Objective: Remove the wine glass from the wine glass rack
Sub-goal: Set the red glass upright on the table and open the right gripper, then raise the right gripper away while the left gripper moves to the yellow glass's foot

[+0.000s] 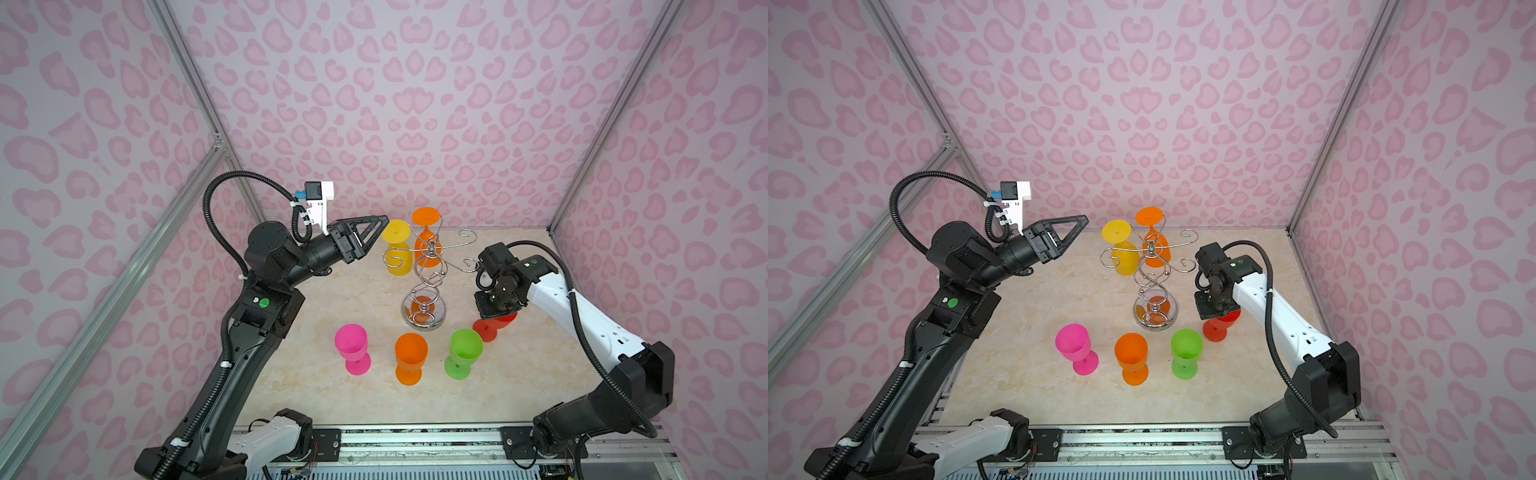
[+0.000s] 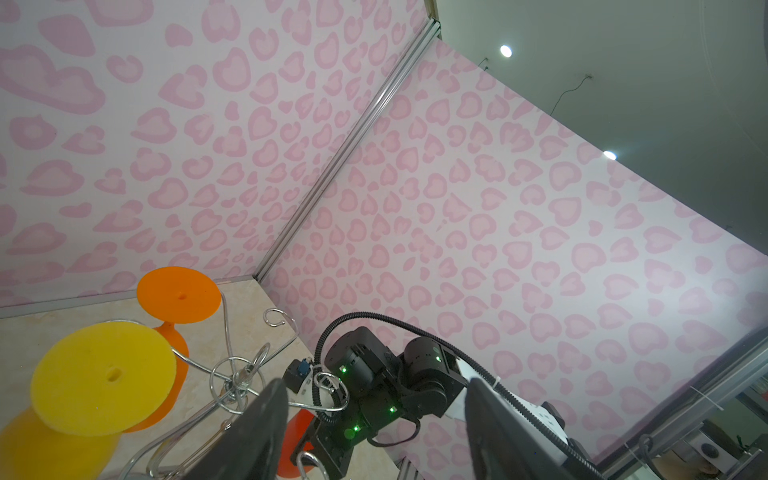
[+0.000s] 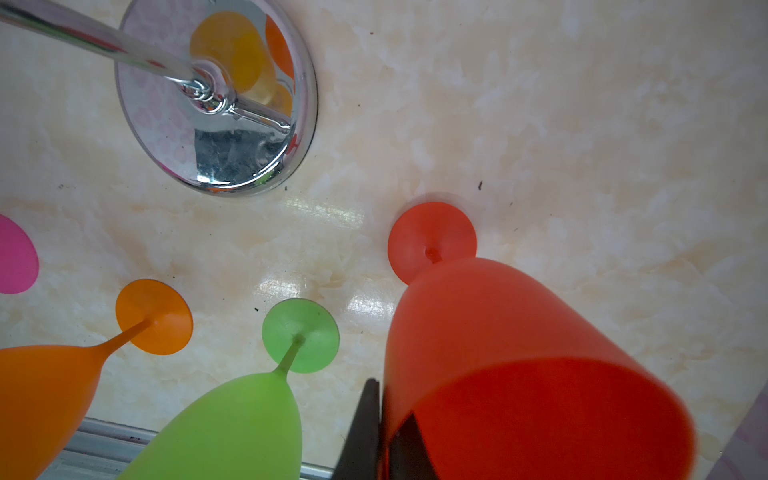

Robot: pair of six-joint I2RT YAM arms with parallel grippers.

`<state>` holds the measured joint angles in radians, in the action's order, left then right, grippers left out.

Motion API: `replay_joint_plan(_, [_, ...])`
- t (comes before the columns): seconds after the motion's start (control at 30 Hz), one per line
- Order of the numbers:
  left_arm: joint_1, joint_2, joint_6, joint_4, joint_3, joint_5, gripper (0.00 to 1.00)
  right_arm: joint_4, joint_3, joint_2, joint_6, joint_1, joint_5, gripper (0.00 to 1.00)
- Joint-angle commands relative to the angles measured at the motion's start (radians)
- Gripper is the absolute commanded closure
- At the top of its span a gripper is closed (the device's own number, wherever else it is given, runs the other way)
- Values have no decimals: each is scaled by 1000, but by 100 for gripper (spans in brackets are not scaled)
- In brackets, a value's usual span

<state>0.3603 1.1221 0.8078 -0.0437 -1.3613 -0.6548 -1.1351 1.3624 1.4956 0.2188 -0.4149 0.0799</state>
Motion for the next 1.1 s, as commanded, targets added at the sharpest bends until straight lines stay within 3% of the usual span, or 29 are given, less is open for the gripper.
replay_joint_plan(0.0, [-1,-7,-18,1,-4,-8,30,11,-14,-10,11,5,6,93])
replay_joint_plan(0.27, [-2,-12,-19,6,-1,-8,30,26,-21,-45,24,5,21,74])
replay_joint_plan(0.4, [-3,-15,-22,8,4,0,30,28,-11,-65,32,8,25,69])
replay_joint_plan(0.7, [-35,16,-5,45,10,72,29,58,-2,-218,96,53,6,67])
replay_joint_plan(1.07, [-97,168,26,33,48,62,29,274,-81,-511,190,194,-14,65])
